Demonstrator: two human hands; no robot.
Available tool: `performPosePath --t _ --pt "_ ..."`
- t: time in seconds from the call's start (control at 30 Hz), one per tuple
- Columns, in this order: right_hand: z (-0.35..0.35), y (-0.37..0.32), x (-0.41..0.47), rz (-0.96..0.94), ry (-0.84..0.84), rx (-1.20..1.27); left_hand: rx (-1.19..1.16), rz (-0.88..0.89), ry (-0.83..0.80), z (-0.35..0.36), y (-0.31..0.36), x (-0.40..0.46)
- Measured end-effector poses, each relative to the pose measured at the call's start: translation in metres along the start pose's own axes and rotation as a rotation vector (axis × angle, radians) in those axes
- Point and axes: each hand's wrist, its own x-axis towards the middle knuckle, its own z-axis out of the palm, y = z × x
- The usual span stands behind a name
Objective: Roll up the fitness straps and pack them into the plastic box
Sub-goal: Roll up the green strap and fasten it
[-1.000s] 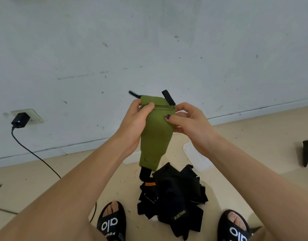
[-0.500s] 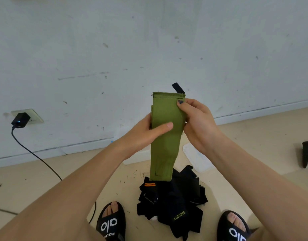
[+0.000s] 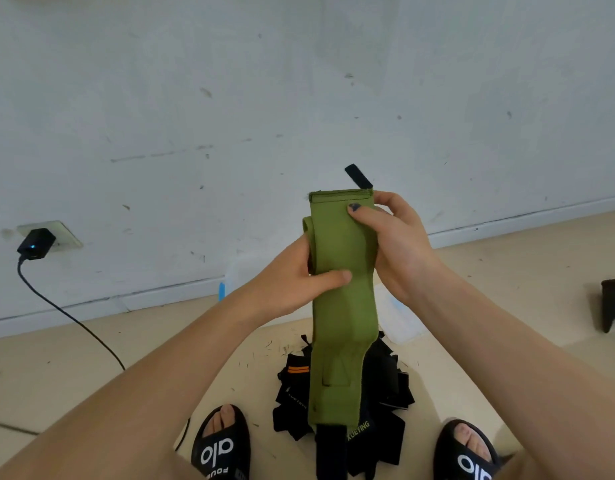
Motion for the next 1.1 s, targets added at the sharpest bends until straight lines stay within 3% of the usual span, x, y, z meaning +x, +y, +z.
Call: performPosePath --t 0.23,0.43,0.9,1.1 --pt "0.006 0.009 -0.005 0.002 -0.047 -0.017 -0.102 0.021 0.253 0.0 0.012 0.003" --pt "0.008 0.01 -0.004 0.019 -0.026 -0.004 -0.191 0.082 0.223 -0.004 0.015 0.003" --pt "0.011 0.015 -0.001 -0.011 0.097 -0.055 -0.113 0.077 0.269 -0.001 0.018 0.001" --pt "0.014 0.018 -0.003 -0.037 0.123 -0.086 -0.114 0.165 0.344 -0.001 0.017 0.002"
